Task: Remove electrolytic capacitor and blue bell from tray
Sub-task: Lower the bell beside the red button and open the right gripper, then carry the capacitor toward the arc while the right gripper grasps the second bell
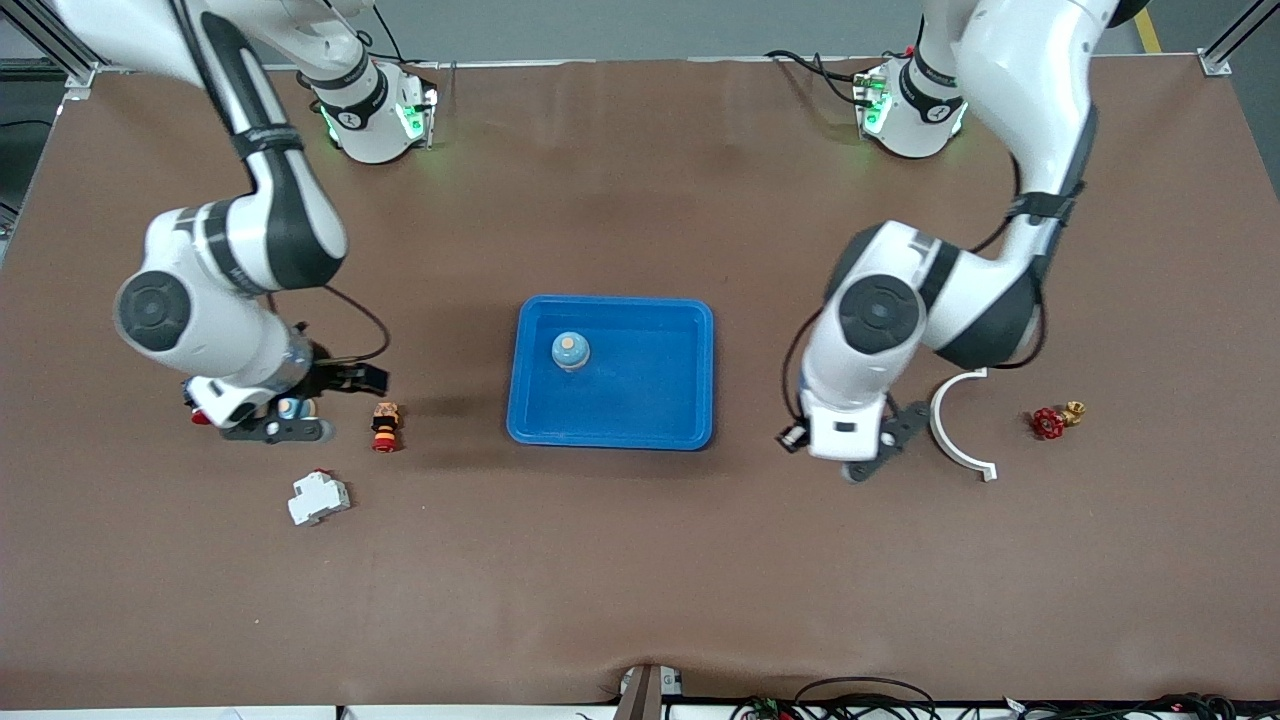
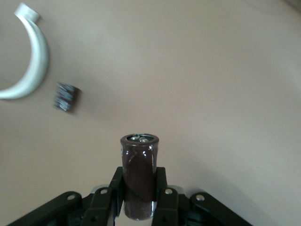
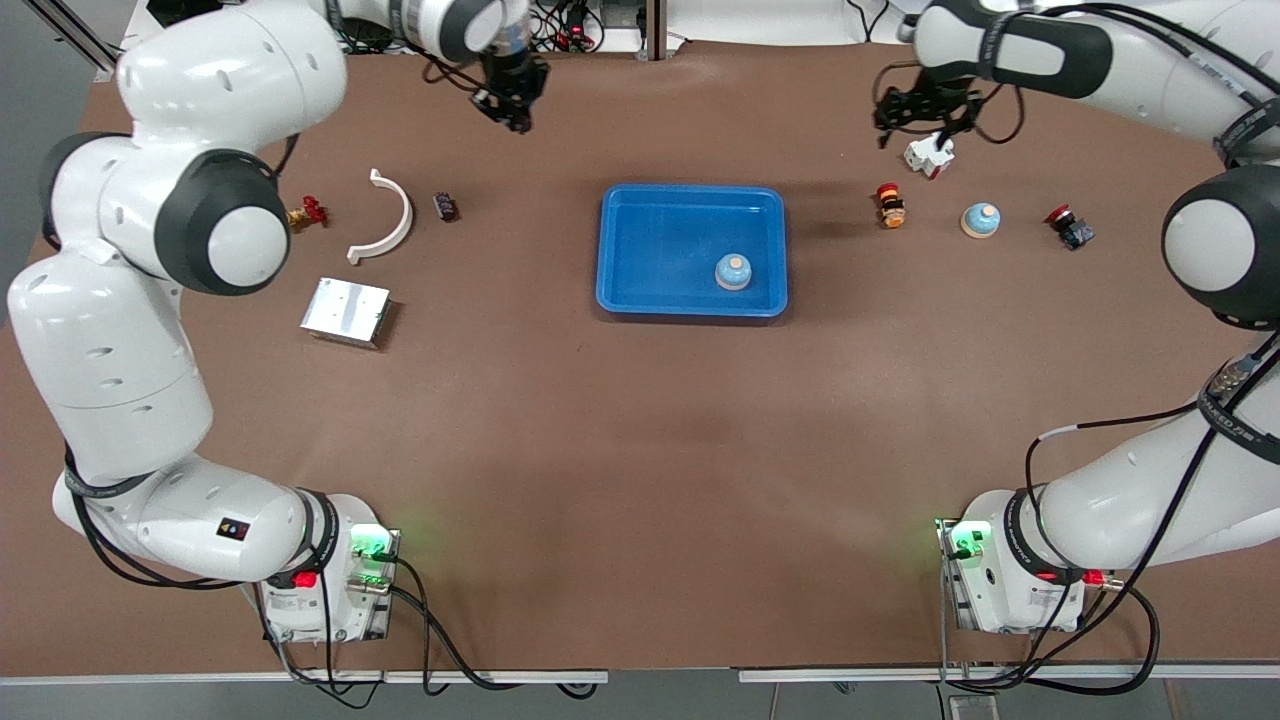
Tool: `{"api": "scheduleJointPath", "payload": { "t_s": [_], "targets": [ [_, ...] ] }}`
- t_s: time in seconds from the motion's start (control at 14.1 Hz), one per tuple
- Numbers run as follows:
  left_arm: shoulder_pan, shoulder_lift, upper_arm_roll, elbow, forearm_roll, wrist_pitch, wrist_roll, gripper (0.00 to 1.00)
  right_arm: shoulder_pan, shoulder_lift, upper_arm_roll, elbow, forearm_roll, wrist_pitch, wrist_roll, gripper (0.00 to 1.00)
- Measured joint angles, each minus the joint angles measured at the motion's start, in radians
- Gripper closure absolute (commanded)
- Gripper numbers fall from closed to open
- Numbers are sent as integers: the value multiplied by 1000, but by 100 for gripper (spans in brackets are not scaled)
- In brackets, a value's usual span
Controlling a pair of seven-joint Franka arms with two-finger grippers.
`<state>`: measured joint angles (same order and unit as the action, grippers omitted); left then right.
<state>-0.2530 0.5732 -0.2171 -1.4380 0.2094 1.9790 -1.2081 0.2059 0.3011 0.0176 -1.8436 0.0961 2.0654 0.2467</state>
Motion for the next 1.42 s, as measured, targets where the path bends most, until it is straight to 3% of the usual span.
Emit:
{"api": "scheduleJointPath", "payload": {
  "t_s": [0.21,0.57,0.92,1.13,1.42],
  "targets": [
    [110,-2,1,-16,0,-76,121,100,90,12,0,-18,28,59,175,0],
    [291,-3,1,-61,0,-80,292,100,275,37,0,-103,32,268,450,0],
    [378,-4,2,-84,24,-78,430,100,399,86,-3,-119,26,334,609,0],
    [399,-4,2,-142,94,-33,440,100,439,95,-4,-172,10,412,677,0],
    [419,2,2,-235,103,49,440,100,488,128,-6,-238,-32,494,786,0]
  ]
}}
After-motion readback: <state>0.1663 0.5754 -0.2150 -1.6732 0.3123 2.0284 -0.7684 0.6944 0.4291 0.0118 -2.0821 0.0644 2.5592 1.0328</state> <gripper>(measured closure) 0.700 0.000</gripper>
